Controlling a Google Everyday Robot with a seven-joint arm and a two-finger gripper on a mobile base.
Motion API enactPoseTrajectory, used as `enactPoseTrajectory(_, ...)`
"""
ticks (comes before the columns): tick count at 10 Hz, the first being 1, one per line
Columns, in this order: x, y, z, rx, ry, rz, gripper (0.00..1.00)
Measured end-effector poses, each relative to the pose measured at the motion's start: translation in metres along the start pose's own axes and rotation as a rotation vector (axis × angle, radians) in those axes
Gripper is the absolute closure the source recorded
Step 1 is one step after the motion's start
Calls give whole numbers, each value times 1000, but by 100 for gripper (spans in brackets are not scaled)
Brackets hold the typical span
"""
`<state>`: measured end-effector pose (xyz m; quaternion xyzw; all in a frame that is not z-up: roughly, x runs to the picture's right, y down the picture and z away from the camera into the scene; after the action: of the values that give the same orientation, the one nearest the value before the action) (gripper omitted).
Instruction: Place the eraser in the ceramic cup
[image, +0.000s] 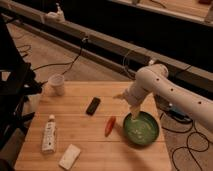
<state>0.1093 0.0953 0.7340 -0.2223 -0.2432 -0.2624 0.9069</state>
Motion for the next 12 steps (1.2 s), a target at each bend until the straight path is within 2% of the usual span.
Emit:
enactPoseTrajectory(1, 2, -6, 1, 0, 9, -9, 20)
enactPoseTrajectory(3, -9, -48, 7, 18, 34, -99, 20)
enactPoseTrajectory(4, -15, -64, 14, 25, 32, -136, 20)
enactPoseTrajectory(6, -33, -99, 43, 29, -2, -205, 20)
enactPoseTrajectory(9, -49, -130, 94, 4, -73, -269, 20)
enactPoseTrajectory(10, -56, -146, 111, 6, -108, -270, 20)
enactPoseTrajectory(12, -69, -162, 125, 12, -152, -261, 20)
